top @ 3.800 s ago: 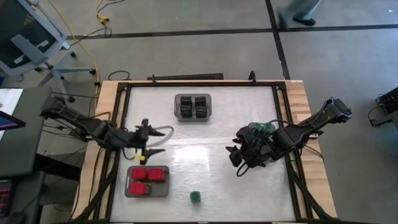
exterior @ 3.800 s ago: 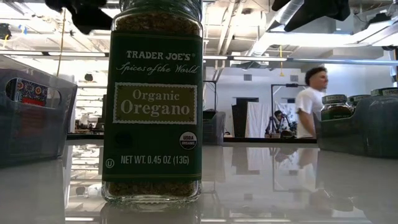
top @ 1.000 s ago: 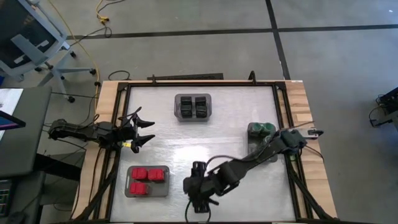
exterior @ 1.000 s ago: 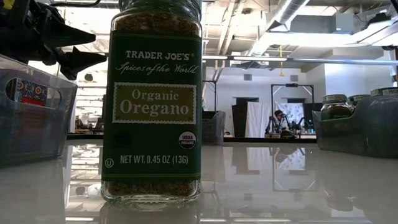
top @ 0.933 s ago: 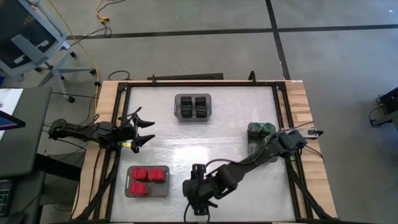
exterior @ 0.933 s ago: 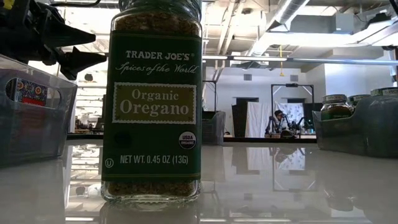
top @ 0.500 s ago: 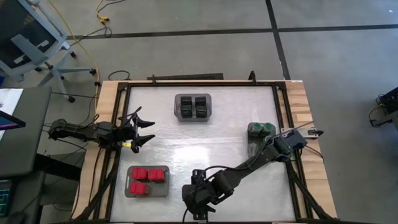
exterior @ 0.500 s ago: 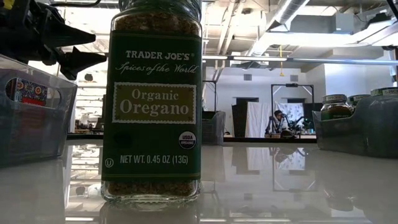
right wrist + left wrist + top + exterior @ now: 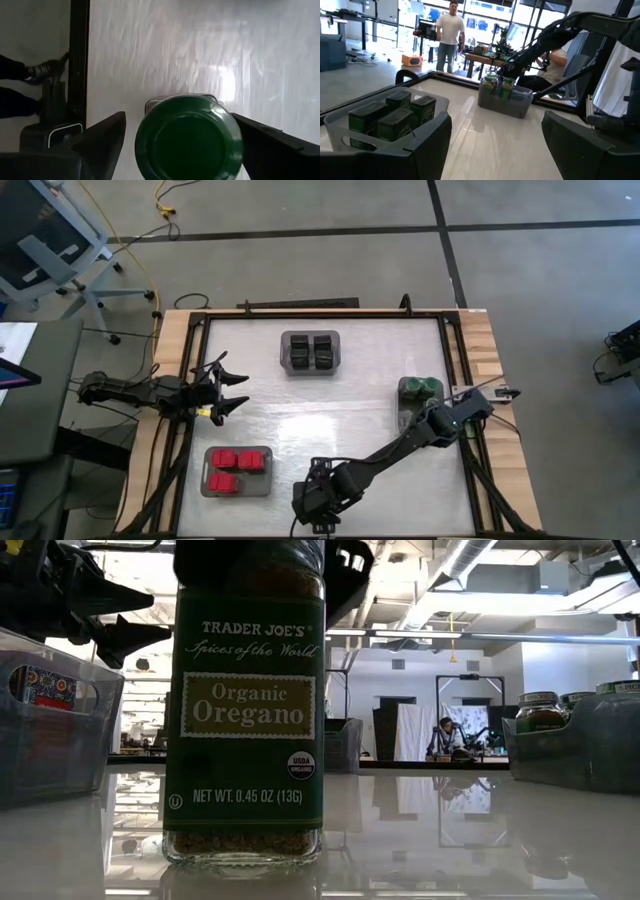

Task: Sort spices by type
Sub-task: Put the green seasoning bottle into the middle right black transparent bin

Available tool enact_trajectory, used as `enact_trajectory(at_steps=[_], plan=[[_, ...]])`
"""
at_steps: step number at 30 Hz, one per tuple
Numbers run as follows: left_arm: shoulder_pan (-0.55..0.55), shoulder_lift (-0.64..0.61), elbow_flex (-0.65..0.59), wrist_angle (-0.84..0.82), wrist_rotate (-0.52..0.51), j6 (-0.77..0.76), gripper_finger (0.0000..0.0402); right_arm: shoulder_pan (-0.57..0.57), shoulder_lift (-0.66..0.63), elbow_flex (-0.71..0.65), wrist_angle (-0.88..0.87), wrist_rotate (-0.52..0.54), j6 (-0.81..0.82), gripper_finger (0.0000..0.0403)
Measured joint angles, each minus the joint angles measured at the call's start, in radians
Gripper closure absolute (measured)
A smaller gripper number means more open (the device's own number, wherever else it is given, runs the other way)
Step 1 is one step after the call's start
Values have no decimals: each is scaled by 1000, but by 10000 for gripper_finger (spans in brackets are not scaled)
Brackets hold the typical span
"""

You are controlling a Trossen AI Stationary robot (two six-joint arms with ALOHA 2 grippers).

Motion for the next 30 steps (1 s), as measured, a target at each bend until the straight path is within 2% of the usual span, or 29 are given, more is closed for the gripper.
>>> enact_trajectory(at_steps=[3, 6, 12, 15, 18, 27, 30], plan=[[0, 0, 0, 0, 0, 0, 104, -2, 13, 2, -2, 1, -1, 42], [0, 0, 0, 0, 0, 0, 104, -8, 17, -1, -16, 0, -4, 73], [0, 0, 0, 0, 0, 0, 104, -19, 11, 1, -13, 0, -10, 191], [0, 0, 0, 0, 0, 0, 104, -19, 8, 18, -48, 0, 48, 189], [0, 0, 0, 0, 0, 0, 104, -20, -24, 50, -146, 5, 19, 189], [0, 0, 0, 0, 0, 0, 104, -11, -267, 50, -390, 117, -95, 189], [0, 0, 0, 0, 0, 0, 104, -5, -375, -17, -476, 170, -103, 189]])
